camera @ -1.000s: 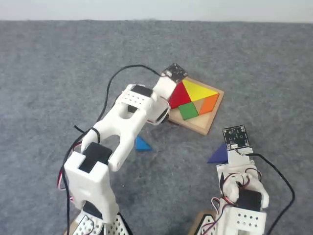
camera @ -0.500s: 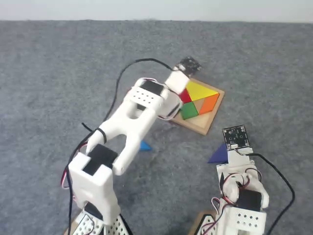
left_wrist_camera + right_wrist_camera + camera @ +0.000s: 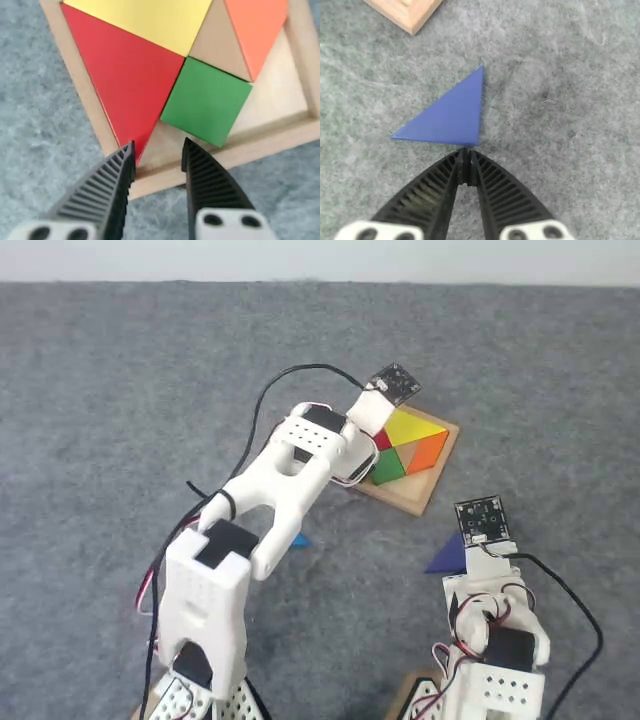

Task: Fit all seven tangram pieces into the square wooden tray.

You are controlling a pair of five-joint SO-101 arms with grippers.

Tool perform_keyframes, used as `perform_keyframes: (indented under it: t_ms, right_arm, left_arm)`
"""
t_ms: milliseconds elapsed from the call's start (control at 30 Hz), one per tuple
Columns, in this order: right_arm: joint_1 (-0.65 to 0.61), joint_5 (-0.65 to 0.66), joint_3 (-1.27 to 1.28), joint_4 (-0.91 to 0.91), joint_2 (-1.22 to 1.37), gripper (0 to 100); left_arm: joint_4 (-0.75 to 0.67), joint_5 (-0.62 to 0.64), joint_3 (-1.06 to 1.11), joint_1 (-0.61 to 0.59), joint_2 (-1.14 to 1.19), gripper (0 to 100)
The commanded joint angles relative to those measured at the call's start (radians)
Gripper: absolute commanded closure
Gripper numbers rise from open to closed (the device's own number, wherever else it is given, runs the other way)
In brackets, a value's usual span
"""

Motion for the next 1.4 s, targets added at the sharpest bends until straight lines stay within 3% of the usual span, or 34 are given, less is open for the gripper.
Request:
perform_keyframes:
  t_ms: [0,400,800,1000,1133,1367]
  right_arm:
    - [0.012,-0.002,0.02,-0.005,-0.021,99.1]
    - [0.012,-0.002,0.02,-0.005,-0.021,99.1]
    - [0.012,-0.002,0.02,-0.005,-0.021,99.1]
    - [0.012,-0.002,0.02,-0.005,-0.021,99.1]
    - [0.013,-0.002,0.02,-0.005,-0.021,99.1]
    - [0.013,-0.002,0.02,-0.005,-0.021,99.1]
  left_arm:
    - [-0.006,-0.002,-0.048,-0.025,-0.009,86]
    - [0.11,-0.068,0.058,-0.132,-0.049,88]
    - [0.0,-0.086,0.631,-0.114,-0.509,87]
    - [0.098,-0.034,0.677,-0.169,-0.821,87]
    - [0.137,0.005,0.728,-0.242,-0.895,87]
    - [0.011,0.107,0.931,-0.258,-0.848,87]
